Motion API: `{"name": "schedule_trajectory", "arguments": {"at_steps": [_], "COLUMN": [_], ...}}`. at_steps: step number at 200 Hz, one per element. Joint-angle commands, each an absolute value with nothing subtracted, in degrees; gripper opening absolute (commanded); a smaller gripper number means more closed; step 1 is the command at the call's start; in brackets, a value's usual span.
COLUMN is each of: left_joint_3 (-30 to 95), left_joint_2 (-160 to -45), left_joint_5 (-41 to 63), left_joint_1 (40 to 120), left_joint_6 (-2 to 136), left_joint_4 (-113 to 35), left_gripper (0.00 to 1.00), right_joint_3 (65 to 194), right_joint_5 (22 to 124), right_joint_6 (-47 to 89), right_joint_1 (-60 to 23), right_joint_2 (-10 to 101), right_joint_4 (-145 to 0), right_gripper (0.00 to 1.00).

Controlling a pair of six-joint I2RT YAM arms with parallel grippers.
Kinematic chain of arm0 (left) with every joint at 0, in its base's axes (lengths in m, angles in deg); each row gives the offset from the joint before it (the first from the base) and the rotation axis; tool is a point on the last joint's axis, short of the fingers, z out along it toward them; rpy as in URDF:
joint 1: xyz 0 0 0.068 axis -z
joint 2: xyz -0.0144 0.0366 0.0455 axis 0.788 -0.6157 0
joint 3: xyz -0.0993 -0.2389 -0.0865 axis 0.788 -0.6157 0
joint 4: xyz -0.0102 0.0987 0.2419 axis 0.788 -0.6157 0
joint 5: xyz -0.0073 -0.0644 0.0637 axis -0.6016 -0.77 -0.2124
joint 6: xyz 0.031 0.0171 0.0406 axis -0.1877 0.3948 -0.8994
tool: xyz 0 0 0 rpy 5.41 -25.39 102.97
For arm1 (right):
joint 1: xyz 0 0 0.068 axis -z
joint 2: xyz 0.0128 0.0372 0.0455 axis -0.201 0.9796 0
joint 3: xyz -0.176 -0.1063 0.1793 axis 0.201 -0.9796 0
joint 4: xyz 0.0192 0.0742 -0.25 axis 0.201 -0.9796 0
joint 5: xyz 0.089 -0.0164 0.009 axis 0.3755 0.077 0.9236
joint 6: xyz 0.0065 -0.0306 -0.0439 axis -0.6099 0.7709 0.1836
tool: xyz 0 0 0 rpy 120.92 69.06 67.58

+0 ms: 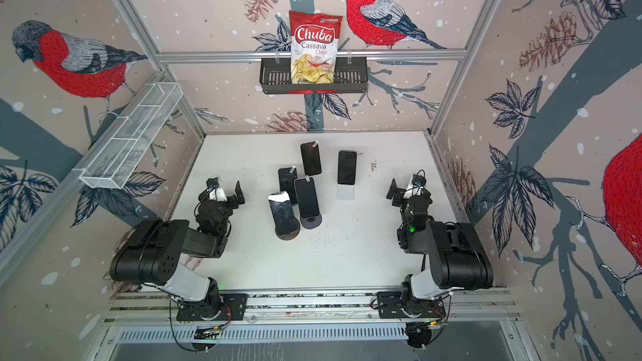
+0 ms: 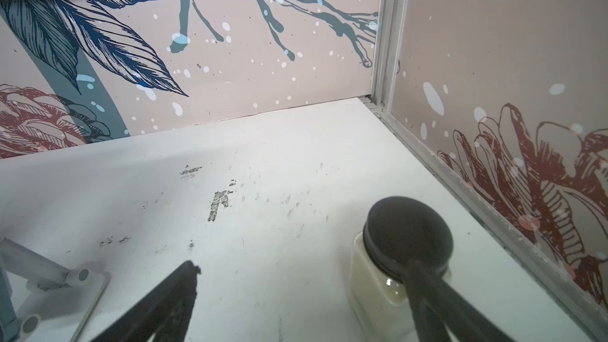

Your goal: Remove the phone from the phone stand

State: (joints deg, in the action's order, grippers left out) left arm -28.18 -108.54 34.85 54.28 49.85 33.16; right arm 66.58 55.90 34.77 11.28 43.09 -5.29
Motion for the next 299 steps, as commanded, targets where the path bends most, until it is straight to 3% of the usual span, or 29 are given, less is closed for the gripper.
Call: {"name": "schedule_trajectory", "arguments": {"at_steps": [1,183,219,269,299], "left_joint_3": [-27.89,-29.06,-31.91,-31.19,-27.11], "left_joint_2": [-108.51,-108.05,-104.80,-97.22,-89.56], "left_joint_5": [34.37,33.66,34.71,37.63,40.51], "left_joint_1": [54.27,54.21,54.19,54.35,54.70], "left_joint_6": [50.12,49.94,50.30,51.46,56.20], "left_joint_4": [33.73,35.42,38.06,30.01,14.58], "left_gripper": [0.99,0.99,0.99,0.99,0.99], "right_joint_3": [66.82,66.55,73.18,72.98,75.05], "right_joint_5": [55.71,57.06,56.67,50.39,47.26], "right_joint_6": [34.14,34.67,34.50,30.70,24.96], "right_joint_1": [11.24,11.38,10.80,10.34,10.28], "right_joint_2": [43.16,42.77,37.89,32.48,27.48], "right_joint_4": [-5.16,-4.75,-20.88,-25.28,-32.17], "right_gripper": [0.99,0.99,0.99,0.99,0.99]}}
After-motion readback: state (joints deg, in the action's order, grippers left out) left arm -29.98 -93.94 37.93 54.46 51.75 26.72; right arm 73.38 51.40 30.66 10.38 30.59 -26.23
